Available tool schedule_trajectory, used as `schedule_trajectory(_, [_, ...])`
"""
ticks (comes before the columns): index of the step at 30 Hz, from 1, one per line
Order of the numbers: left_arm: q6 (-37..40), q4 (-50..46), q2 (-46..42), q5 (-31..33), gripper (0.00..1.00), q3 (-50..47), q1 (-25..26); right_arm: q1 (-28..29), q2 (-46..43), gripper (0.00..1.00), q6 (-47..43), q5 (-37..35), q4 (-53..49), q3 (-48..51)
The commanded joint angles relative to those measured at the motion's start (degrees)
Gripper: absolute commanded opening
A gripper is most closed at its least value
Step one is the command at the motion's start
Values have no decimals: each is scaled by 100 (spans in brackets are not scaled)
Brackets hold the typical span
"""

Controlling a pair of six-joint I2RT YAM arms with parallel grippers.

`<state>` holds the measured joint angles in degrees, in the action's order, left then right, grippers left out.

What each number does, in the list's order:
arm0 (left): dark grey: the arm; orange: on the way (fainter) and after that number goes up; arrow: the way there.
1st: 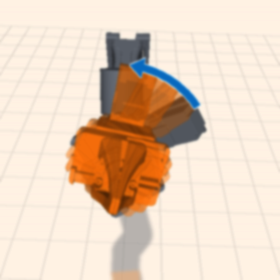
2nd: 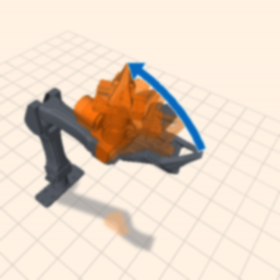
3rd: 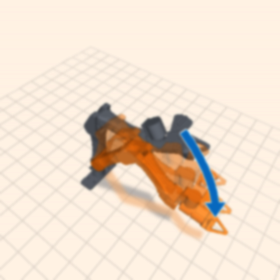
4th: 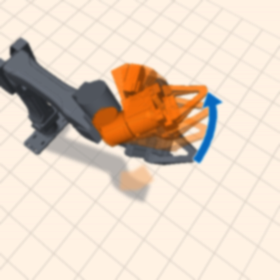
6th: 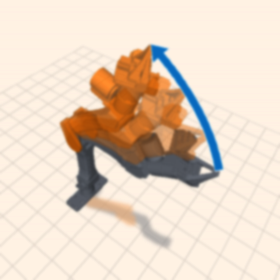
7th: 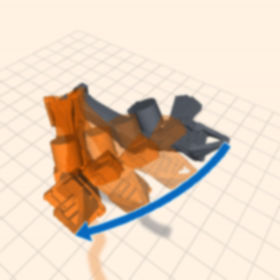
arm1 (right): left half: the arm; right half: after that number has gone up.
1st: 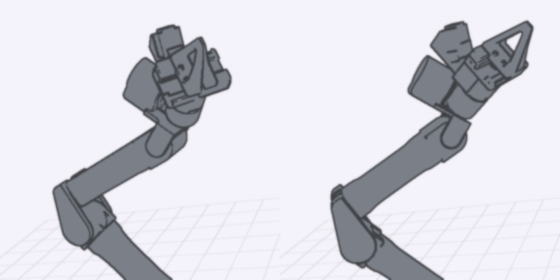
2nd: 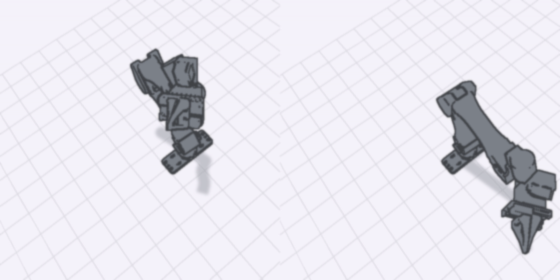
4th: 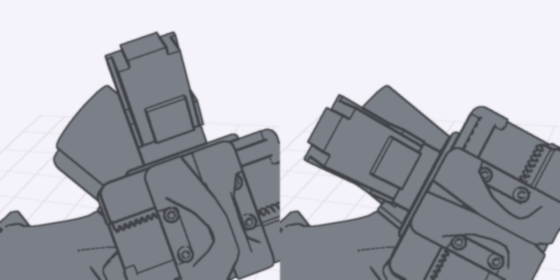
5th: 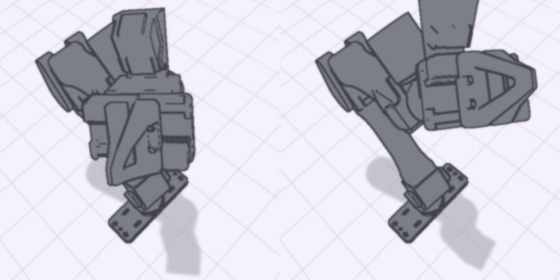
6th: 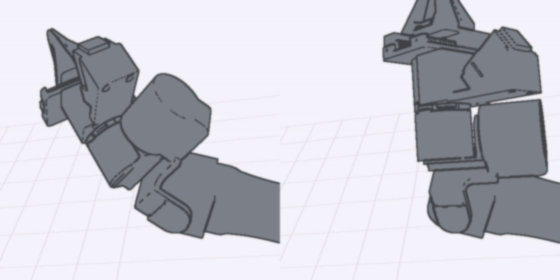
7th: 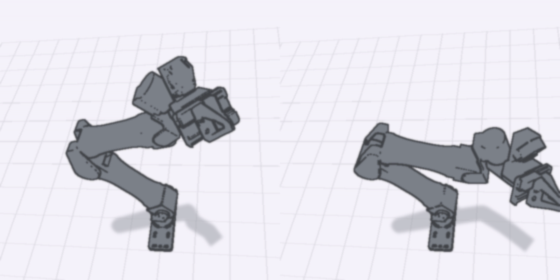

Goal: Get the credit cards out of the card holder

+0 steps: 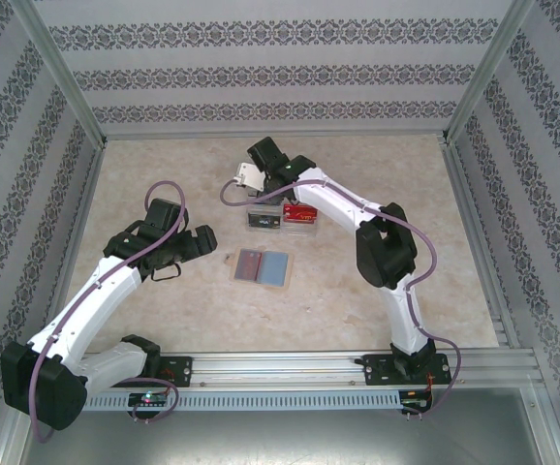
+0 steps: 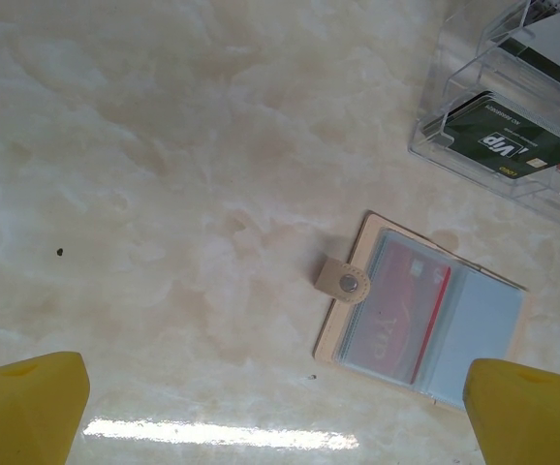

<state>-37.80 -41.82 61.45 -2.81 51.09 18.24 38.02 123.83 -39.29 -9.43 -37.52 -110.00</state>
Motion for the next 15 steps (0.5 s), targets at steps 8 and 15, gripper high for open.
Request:
schedule_trajectory(8, [-6,25,30,-69,100,-73,-92,113,148,46,224,9,-305,-61])
schedule_trajectory(15, [-3,7,21,-53,100,-89,-94,105,348,44,296,-586,-70,-186])
